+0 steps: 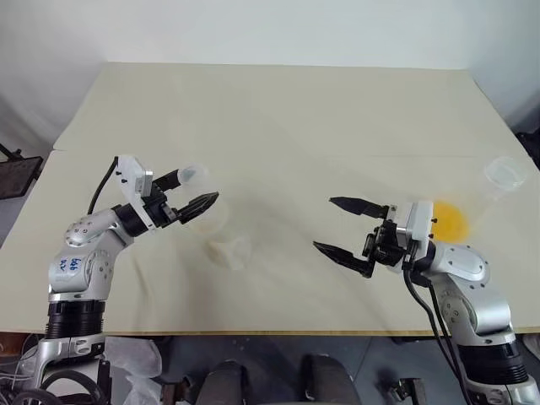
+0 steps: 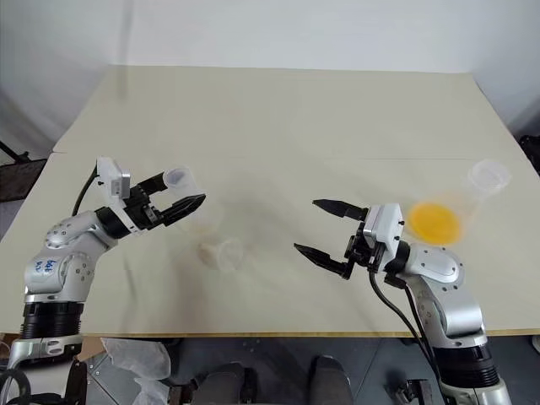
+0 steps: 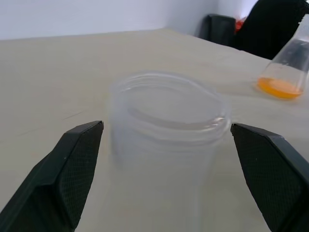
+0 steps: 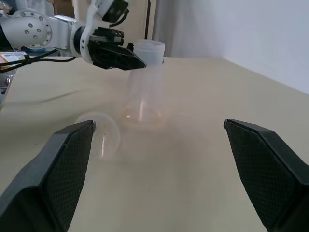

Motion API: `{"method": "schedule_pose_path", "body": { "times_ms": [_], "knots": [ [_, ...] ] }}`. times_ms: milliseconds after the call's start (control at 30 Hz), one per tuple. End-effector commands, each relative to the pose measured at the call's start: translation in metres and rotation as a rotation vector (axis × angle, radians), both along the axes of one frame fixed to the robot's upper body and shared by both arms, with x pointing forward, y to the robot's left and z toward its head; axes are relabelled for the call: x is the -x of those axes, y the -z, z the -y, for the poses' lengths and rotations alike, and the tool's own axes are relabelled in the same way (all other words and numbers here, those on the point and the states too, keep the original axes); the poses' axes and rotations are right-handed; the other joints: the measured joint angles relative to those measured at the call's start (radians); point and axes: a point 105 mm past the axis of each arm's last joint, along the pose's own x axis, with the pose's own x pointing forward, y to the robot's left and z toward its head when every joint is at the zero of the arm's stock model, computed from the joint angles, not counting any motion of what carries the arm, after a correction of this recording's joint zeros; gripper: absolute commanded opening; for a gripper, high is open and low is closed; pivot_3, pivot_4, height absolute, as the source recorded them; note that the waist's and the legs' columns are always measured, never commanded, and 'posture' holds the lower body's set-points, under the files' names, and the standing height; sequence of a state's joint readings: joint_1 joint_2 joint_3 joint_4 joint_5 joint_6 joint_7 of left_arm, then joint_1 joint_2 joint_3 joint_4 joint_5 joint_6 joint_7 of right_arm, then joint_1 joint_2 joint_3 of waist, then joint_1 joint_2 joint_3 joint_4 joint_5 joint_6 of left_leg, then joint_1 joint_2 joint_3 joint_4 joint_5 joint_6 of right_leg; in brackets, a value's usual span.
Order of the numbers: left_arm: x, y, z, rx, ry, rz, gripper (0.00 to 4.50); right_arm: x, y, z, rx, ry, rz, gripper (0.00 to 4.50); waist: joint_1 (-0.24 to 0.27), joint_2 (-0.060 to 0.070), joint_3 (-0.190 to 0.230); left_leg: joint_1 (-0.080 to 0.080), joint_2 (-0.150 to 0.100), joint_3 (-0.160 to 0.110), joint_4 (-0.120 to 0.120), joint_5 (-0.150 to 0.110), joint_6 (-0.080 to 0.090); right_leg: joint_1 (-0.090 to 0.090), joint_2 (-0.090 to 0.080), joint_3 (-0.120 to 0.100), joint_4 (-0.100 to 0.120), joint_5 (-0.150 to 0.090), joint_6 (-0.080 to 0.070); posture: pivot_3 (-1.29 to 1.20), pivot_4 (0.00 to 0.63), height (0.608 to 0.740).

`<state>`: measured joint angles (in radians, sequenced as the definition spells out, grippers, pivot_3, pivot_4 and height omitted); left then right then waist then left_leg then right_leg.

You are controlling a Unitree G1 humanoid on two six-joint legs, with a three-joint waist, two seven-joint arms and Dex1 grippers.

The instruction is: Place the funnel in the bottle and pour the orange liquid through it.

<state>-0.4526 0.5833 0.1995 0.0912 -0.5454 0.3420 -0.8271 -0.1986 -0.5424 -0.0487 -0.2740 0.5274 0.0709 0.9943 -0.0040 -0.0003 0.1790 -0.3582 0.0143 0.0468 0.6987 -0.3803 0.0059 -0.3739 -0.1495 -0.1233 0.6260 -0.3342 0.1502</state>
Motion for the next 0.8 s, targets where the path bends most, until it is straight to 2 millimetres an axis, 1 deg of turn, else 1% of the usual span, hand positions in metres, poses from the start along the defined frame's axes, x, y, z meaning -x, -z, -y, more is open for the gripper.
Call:
{"method": "schedule_pose_path", "body": {
  "times_ms": [33,133,167,267,300,367,400,467,500,533,600,633,667,700,800],
  "knots": [
    [0.002,-0.015,0.002,0.011,0.021,0.075,3.56,0.006,-0.008,0.002,-0.004,0.02,0.041,4.5,0.001,0.0,0.0,0.0,0.0,0.0,0.0,0.0,0.0,0.0,0.0,0.0,0.0,0.0,0.0,0.0,0.15,0.74],
    [0.002,-0.019,0.002,0.007,0.029,0.086,2.63,0.008,-0.006,0.003,-0.007,0.035,0.035,4.5,0.002,0.0,0.0,0.0,0.0,0.0,0.0,0.0,0.0,0.0,0.0,0.0,0.0,0.0,0.0,0.0,0.15,0.74],
    [0.001,-0.02,0.004,0.006,0.035,0.088,2.4,0.009,-0.005,0.003,-0.008,0.042,0.032,4.5,0.003,0.0,0.0,0.0,0.0,0.0,0.0,0.0,0.0,0.0,0.0,0.0,0.0,0.0,0.0,0.0,0.15,0.74],
    [-0.002,-0.026,0.014,0.019,0.068,0.089,2.36,0.01,-0.004,0.006,-0.01,0.074,0.034,4.5,0.005,0.0,0.0,0.0,0.0,-0.001,0.001,0.0,0.0,0.0,0.0,0.0,0.0,0.0,0.0,0.0,0.15,0.74],
    [-0.004,-0.028,0.021,0.016,0.095,0.093,2.36,0.011,-0.005,0.008,-0.013,0.089,0.036,4.5,0.007,-0.001,0.0,-0.001,0.0,-0.001,0.001,0.0,0.0,0.001,0.0,0.0,0.0,0.0,0.0,0.0,0.15,0.74],
    [-0.009,-0.033,0.041,-0.018,0.162,0.113,2.36,0.012,-0.006,0.015,-0.02,0.135,0.039,4.5,0.012,-0.001,0.0,-0.001,-0.001,-0.001,0.001,0.0,0.0,0.001,0.0,0.0,0.0,0.0,0.0,0.0,0.15,0.74],
    [-0.011,-0.035,0.047,-0.028,0.183,0.119,2.36,0.013,-0.006,0.018,-0.022,0.15,0.04,4.5,0.017,-0.001,0.0,-0.001,-0.001,-0.001,0.001,0.0,0.0,0.001,0.0,-0.001,0.0,0.0,0.0,0.0,0.15,0.74],
    [-0.02,-0.041,0.07,-0.045,0.24,0.134,2.36,0.017,-0.004,0.025,-0.015,0.193,0.035,4.5,0.024,-0.001,0.0,-0.001,-0.001,0.0,0.001,0.0,0.0,0.001,-0.001,-0.001,0.0,0.0,0.0,0.0,0.15,0.74],
    [-0.023,-0.042,0.078,-0.052,0.257,0.139,2.36,0.018,-0.002,0.027,-0.011,0.206,0.033,4.5,0.028,-0.001,0.0,-0.002,-0.001,0.002,0.001,0.0,0.0,0.001,0.0,-0.002,0.0,0.0,0.0,0.0,0.15,0.74],
    [-0.026,-0.042,0.092,-0.064,0.301,0.142,2.36,0.02,-0.001,0.03,-0.005,0.221,0.031,4.5,0.029,-0.001,0.0,-0.002,-0.002,0.004,0.001,0.0,0.0,0.001,0.0,-0.003,0.0,0.0,0.0,0.0,0.15,0.74],
    [-0.03,-0.039,0.113,-0.086,0.365,0.136,2.36,0.023,0.001,0.033,0.002,0.241,0.03,4.5,0.028,-0.001,0.0,-0.003,-0.002,0.005,0.001,0.0,0.0,0.0,0.0,-0.004,-0.001,0.0,0.0,0.0,0.15,0.74],
    [-0.031,-0.034,0.127,-0.112,0.401,0.131,2.36,0.025,0.001,0.034,0.002,0.255,0.033,4.5,0.028,-0.001,0.0,-0.004,-0.002,0.005,0.001,0.0,0.0,0.0,0.0,-0.004,-0.001,0.0,0.0,0.0,0.15,0.74],
    [-0.032,-0.03,0.134,-0.13,0.422,0.128,2.36,0.026,0.0,0.034,0.002,0.264,0.036,4.5,0.028,-0.001,0.0,-0.004,-0.002,0.006,0.001,0.0,0.0,0.0,0.0,-0.004,-0.001,0.0,0.0,0.0,0.15,0.74],
    [-0.033,-0.024,0.141,-0.16,0.44,0.131,2.36,0.027,-0.001,0.035,0.003,0.274,0.041,4.5,0.027,-0.001,0.001,-0.004,-0.002,0.006,0.001,0.0,0.0,0.0,0.0,-0.005,-0.001,0.0,0.0,0.0,0.15,0.74],
    [-0.035,-0.018,0.148,-0.172,0.456,0.141,2.36,0.029,-0.002,0.037,0.0,0.3,0.051,4.5,0.017,-0.001,0.001,-0.004,-0.001,0.008,0.0,0.0,0.0,-0.001,0.0,-0.005,-0.002,0.0,0.0,0.0,0.15,0.74]
  ]
}}
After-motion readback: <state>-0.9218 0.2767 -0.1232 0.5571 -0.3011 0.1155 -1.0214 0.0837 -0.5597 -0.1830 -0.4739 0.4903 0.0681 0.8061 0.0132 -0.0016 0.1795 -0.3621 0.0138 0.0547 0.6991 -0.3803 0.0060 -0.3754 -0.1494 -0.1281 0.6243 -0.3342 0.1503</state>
